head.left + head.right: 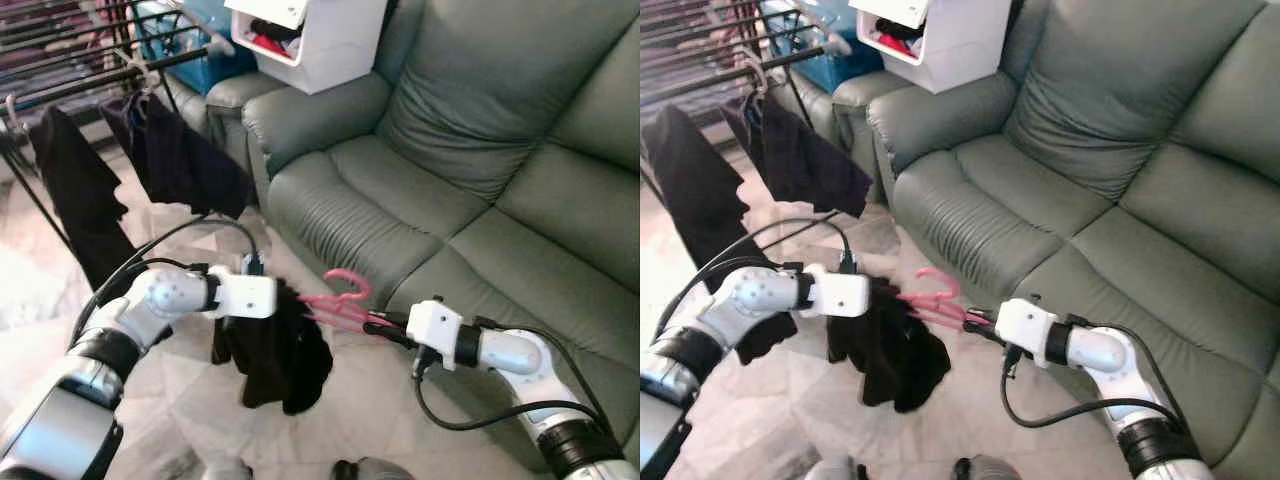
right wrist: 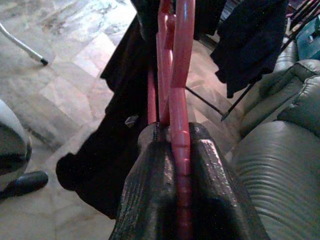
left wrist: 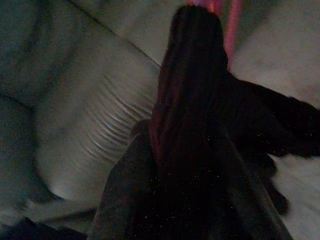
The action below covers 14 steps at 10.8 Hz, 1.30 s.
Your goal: Hang hanger
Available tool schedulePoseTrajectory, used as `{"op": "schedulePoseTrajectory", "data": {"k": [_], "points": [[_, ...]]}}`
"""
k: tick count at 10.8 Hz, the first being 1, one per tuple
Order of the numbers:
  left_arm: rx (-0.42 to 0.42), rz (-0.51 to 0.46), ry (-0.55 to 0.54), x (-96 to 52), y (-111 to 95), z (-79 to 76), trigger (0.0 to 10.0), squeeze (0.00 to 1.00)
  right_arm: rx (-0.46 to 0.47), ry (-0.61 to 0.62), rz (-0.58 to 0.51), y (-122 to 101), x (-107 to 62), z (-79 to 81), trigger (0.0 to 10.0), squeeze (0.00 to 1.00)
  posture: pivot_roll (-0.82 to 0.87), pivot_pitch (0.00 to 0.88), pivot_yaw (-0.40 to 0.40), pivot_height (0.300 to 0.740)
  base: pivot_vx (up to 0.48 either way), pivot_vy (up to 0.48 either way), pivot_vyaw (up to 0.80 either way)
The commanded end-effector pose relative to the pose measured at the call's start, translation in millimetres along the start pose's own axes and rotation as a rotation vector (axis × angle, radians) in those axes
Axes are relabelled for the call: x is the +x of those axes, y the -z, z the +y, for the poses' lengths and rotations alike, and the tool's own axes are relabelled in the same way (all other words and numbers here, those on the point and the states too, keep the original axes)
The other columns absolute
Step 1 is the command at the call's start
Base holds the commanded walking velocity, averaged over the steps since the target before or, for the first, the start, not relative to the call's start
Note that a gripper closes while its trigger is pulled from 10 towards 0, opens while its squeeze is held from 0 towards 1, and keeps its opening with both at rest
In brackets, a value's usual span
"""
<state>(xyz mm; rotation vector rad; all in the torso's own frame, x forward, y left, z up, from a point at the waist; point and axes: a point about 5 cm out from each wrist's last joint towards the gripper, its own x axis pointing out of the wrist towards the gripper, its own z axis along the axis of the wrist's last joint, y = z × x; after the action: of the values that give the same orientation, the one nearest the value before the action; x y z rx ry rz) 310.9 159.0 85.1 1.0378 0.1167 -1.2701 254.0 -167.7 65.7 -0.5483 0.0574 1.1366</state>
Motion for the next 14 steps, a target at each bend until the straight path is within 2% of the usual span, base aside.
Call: {"op": "schedulePoseTrajectory", "data": {"k": [1, 3, 6, 7, 8, 9, 10, 11, 12, 14], "points": [[-0.006, 0.023, 0.039, -1.0, 3, -3.2, 0.0, 0.00, -0.040, 0.024, -0.038, -8, 1.0, -6.9, 10.0, 0.00, -0.10, 0.000, -0.024, 0.740, 0.000, 0.000, 0.00], [-0.018, 0.020, 0.068, -1.3, 5, -6.3, 0.0, 0.00, -0.061, 0.021, -0.031, -7, 1.5, -9.5, 10.0, 0.00, -0.10, 0.000, -0.026, 0.740, 0.000, 0.000, 0.00], [-0.092, 0.013, 0.106, -1.9, 10, -13.6, 0.0, 0.00, -0.127, 0.017, -0.007, -4, 0.3, -15.0, 10.0, 0.00, -0.10, 0.000, -0.033, 0.740, 0.000, 0.000, 0.00], [-0.109, 0.003, 0.091, -1.7, 10, -12.9, 0.0, 0.00, -0.121, 0.012, -0.006, -4, 1.0, -16.8, 10.0, 1.00, -0.10, 0.000, -0.035, 0.740, 0.000, 0.000, 0.00], [-0.164, -0.020, 0.044, -1.5, 9, -7.3, 0.0, 0.00, -0.125, 0.020, -0.009, -6, 2.8, -20.3, 10.0, 1.00, -0.10, 0.000, -0.037, 0.740, 0.000, 0.000, 0.00], [-0.174, -0.019, 0.021, -2.3, 9, -4.5, 0.0, 0.00, -0.131, 0.024, -0.009, -6, 3.3, -21.3, 10.0, 1.00, -0.10, 0.000, -0.037, 0.740, 0.000, 0.000, 0.00], [-0.238, -0.004, -0.028, -5.2, 15, -1.3, 0.0, 0.00, -0.130, 0.029, -0.009, -8, 1.6, -27.6, 10.0, 1.00, -0.10, 0.000, -0.036, 0.740, 0.000, 0.000, 0.00], [-0.267, 0.014, -0.058, -7.5, 20, -3.3, 0.0, 0.00, -0.104, 0.045, -0.015, -13, -2.5, -39.5, 10.0, 1.00, -0.10, 0.000, -0.033, 0.740, 0.000, 0.000, 0.00], [-0.359, -0.009, -0.103, -7.7, 23, -6.2, 0.0, 0.00, -0.033, 0.104, -0.066, -26, -7.1, -61.1, 10.0, 1.00, -0.10, 0.000, -0.028, 0.740, 0.000, 0.000, 0.00], [-0.392, -0.011, -0.113, -6.3, 25, -11.5, 0.0, 0.00, -0.037, 0.135, -0.089, -35, -11.7, -76.8, 10.0, 1.00, -0.10, 0.000, -0.031, 0.740, 0.000, 0.000, 0.00]]}}
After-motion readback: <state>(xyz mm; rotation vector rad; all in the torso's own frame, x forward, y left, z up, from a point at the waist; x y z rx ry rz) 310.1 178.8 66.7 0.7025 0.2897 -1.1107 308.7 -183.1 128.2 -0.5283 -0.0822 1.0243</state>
